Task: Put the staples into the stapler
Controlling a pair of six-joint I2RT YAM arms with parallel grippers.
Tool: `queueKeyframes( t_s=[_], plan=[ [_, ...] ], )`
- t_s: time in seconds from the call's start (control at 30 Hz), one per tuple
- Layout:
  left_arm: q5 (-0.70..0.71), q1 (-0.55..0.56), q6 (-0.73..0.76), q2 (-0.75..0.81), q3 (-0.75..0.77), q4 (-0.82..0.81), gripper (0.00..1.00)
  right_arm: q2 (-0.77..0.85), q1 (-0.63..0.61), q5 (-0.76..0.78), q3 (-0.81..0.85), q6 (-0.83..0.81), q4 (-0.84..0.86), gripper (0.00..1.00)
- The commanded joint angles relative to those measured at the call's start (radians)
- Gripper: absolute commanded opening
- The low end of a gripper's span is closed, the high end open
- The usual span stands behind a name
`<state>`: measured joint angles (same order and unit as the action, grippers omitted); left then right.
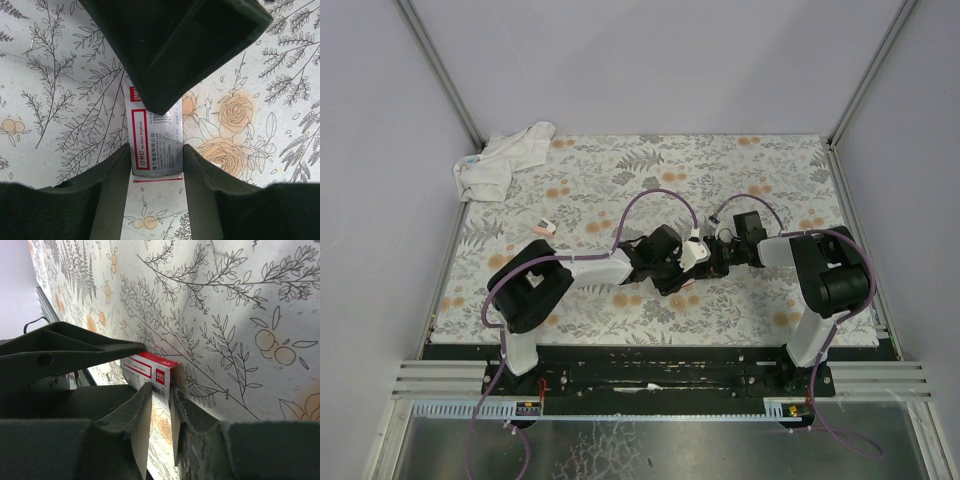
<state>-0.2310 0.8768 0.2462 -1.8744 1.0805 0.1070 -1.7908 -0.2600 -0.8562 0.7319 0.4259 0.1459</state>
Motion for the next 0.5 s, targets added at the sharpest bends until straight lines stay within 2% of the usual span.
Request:
queueKeyframes(
  t_s=[0.0,0.17,0.47],
  plan=[
    [0.013,0.012,0.026,-0.043,-0.002,0.033,0.42,-0.001,-0.028,-0.059,0.027,-0.015,-0.008,0.28],
    [0.024,0.013,0.032,-0.040,-0.005,0.036,0.42,0.027,-0.026,0.034,0.011,-0.008,-0.013,0.35],
    [0.033,0.016,0.038,-0.042,-0.007,0.038,0.41,0.061,0.006,0.092,-0.035,0.010,0.015,0.32]
  ],
)
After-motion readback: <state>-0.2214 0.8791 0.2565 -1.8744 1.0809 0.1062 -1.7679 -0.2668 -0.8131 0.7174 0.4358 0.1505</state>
